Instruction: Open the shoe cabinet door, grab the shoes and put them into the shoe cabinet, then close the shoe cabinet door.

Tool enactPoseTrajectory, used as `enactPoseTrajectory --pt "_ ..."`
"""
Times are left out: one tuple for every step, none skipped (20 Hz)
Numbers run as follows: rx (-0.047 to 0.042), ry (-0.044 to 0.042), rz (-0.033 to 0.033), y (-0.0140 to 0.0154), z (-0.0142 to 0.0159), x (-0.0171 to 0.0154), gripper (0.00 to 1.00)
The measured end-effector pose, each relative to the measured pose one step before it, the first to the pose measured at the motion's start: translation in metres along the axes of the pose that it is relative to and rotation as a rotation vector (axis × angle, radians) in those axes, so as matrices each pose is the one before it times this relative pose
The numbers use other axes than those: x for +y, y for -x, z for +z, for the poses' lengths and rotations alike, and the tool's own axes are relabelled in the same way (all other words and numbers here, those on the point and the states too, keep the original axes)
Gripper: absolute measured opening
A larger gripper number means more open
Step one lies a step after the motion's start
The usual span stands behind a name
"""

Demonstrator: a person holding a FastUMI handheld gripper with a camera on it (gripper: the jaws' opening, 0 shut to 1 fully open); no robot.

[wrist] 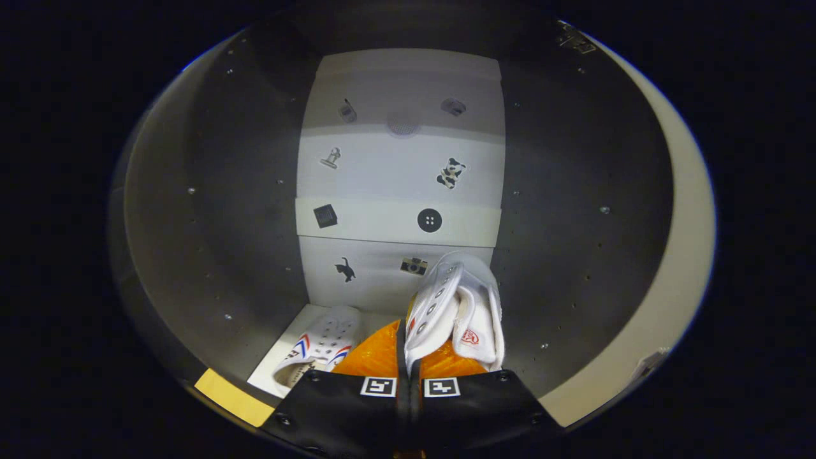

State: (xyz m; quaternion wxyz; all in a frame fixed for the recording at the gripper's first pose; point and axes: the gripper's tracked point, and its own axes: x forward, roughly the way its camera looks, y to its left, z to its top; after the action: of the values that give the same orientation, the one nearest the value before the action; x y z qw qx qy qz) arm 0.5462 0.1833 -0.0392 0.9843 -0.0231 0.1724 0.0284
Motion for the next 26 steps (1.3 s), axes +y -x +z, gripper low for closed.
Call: enactPoseTrajectory --pt "0.02621 0.01030 0.00060 -0.01126 -0.00544 0.00166 0.02" --pt "0.02325 0.01991 0.00551 -0.01021 -0.00745 0.00195 0.02" --pt "0.02424 0.01330 0.00161 -0.01013 -0.00834 0.00206 0.02" --pt "0.02734 0.01366 0.00141 -0.00916 -0.00952 0.00168 0.02" --pt "0.03490 0.01330 0.00254 -0.01051 -0.01069 0.00152 0.02" --pt "0.02708 0.00748 0.00213 -0.00844 -0.00835 0.00064 0.02" --pt "0.02306 0.00286 0.00183 -0.00707 -0.00575 0.00033 0.02" --pt "0.01884 0.00218 0.00295 -0.00631 -0.00605 0.00178 0.02" --pt "0.01289 -0.00128 0.00428 -0.00385 -0.00348 0.00247 0.02" --pt "0.00779 0.00775 0.00172 -0.00464 -0.00297 0.00235 0.03" --pt "0.00778 0.01062 0.00997 -0.00558 -0.00316 0.00439 0.04" --pt "0.00660 0.01048 0.00228 -0.00220 -0.00284 0.00279 0.05" --pt "-0.01198 0.01701 -0.01932 -0.00030 0.00184 -0.00122 0.08" --pt "-0.01314 0.01090 -0.01386 -0.00053 0.00215 -0.00173 0.10" --pt "0.00543 0.00012 -0.00276 -0.00071 -0.00095 0.00147 0.10" --pt "0.00574 -0.00127 0.00393 0.00109 -0.00221 0.00165 0.13" --pt "0.00121 -0.00501 -0.00102 0.00109 -0.00090 0.00065 0.15" --pt "-0.00613 -0.00999 0.01456 0.00267 0.00033 0.00323 0.18" --pt "-0.00420 -0.00644 0.00972 0.00533 -0.00002 0.00360 0.28" --pt "-0.00476 -0.00423 0.01163 0.00409 -0.00215 0.00247 0.38" --pt "-0.00259 -0.00429 0.00426 0.00824 -0.00021 0.00234 0.48" --pt "-0.00729 -0.01313 0.00561 0.00472 -0.00073 0.00233 0.49" --pt "-0.01163 -0.00556 -0.00965 0.00906 -0.00024 -0.00058 0.54" --pt "-0.01240 0.00135 -0.00468 0.00598 -0.00184 -0.00036 0.58" --pt "-0.01145 -0.00091 0.00727 0.00942 -0.00190 0.00317 0.63" --pt "-0.01081 0.00348 -0.00400 0.00899 -0.00251 0.00040 0.68"
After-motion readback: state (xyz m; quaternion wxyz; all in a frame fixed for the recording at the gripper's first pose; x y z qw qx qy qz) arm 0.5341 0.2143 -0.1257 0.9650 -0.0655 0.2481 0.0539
